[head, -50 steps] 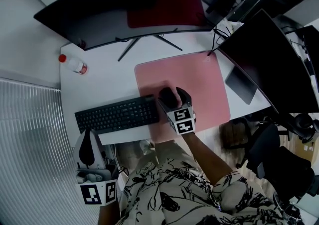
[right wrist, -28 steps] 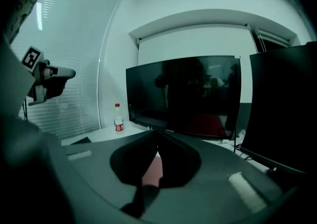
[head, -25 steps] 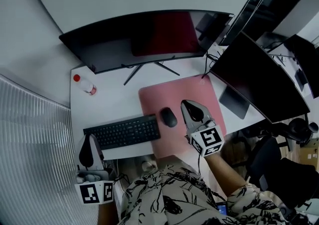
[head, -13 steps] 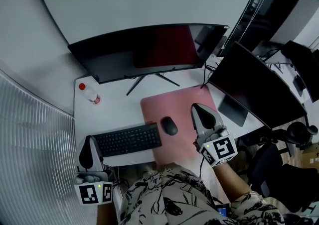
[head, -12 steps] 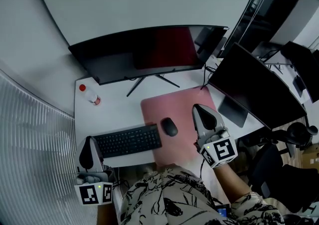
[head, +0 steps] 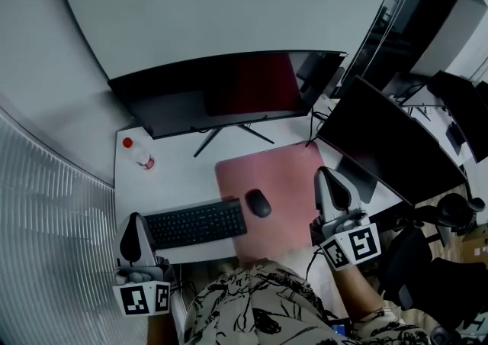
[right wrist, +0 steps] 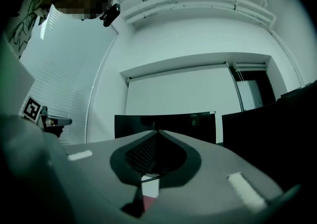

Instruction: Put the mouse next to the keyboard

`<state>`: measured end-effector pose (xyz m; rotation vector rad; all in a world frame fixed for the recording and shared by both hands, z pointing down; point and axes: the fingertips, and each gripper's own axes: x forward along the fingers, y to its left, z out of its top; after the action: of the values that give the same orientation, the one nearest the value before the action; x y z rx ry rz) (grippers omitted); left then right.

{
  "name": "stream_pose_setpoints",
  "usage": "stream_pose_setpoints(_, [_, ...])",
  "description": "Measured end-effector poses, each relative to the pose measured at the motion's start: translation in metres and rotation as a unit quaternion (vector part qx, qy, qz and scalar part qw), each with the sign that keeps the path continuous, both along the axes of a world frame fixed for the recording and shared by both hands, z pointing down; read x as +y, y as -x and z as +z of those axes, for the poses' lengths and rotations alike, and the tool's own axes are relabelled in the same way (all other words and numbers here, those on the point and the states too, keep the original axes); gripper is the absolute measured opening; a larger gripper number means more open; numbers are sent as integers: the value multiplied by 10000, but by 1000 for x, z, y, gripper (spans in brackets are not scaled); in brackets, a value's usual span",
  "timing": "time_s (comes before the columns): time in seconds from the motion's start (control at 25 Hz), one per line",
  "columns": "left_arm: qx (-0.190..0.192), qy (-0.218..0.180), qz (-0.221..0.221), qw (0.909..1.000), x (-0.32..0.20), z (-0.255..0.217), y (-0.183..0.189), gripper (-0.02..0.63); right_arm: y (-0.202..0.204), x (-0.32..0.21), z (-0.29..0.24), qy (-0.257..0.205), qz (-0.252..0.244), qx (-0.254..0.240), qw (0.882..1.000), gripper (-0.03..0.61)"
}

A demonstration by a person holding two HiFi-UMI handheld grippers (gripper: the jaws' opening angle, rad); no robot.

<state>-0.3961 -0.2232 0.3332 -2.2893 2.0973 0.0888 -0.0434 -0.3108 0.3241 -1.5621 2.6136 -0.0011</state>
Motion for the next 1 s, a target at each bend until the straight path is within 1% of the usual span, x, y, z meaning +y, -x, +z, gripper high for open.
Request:
stream_pose_setpoints(0.12, [-10,-13,-51,10000,-1,0,6,5,-6,2,-4,-87,39,-11,10000,5])
stream_pose_setpoints(0.44, [-127,-1,-124,9998,-1,-1,15,5,-14,13,-19,-342,-120,-97,9993,5])
stream_pose_setpoints(0.88, [-339,-106,-332,9988,8,-8,33,5,-30,11,-11,-393,84,-25,9992,5])
stream_pose_setpoints(1.0, [-350,-94,-391,9986,11,-7,37,5,-35,12,-12,-449,155,-71,9988,5])
